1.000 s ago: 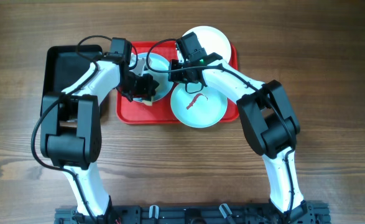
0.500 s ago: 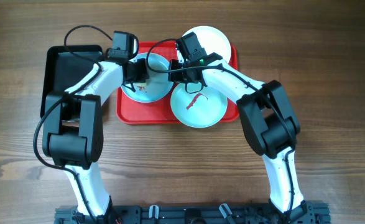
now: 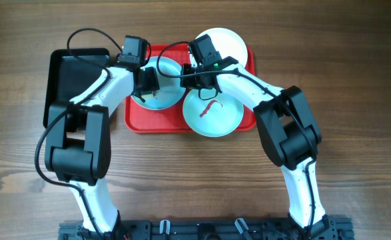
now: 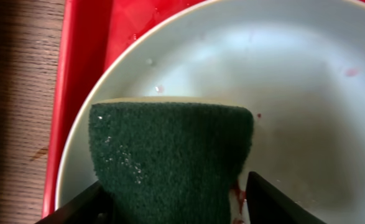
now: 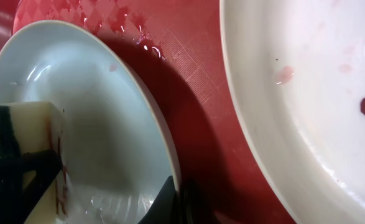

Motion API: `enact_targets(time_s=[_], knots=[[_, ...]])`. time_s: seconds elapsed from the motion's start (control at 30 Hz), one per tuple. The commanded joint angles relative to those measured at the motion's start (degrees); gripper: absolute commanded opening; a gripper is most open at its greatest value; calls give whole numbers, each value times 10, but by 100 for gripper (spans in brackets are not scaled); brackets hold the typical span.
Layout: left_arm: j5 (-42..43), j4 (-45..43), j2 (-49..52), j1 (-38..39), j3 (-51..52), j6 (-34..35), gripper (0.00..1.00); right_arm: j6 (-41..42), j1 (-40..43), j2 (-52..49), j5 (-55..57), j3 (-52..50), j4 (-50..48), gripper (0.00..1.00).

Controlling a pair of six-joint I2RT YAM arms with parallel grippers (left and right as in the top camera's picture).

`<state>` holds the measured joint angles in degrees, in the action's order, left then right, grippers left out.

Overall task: Clean dirty plates on tray and stack at the side
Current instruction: 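Scrub the held blue plate with the sponge in the left gripper, then rub the sponge across the plate's sauce smear, left gripper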

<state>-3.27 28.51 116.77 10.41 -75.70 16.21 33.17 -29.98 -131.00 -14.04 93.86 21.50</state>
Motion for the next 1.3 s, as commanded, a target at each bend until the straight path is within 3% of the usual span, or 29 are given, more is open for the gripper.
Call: enact_targets(time_s=[0.0, 0.07, 0.4, 0.5, 0.7, 0.77, 1.0, 1.27], knots=[[11, 24, 55, -1, 36, 5, 63, 4, -4, -17, -10, 6, -3, 4], [10, 24, 48, -1, 29, 5, 63, 4, -4, -17, -10, 6, -3, 4], [10, 27, 19, -2, 7, 5, 41, 4, -4, -17, -10, 6, -3, 5], [10, 26, 16, -2, 7, 5, 42, 4, -4, -17, -10, 6, -3, 4], [8, 28, 0, -2, 3, -25, 64, 4, -4, -17, -10, 6, -2, 5], [5, 33, -7, -2, 3, -26, 64, 4, -4, -17, -10, 6, -2, 5], [-1, 33, -14, -2, 3, -40, 46, 3, -5, -17, -14, 6, -2, 5], [-17, 30, -39, -2, 3, -56, 50, 2, -4, -17, -14, 6, -1, 4]])
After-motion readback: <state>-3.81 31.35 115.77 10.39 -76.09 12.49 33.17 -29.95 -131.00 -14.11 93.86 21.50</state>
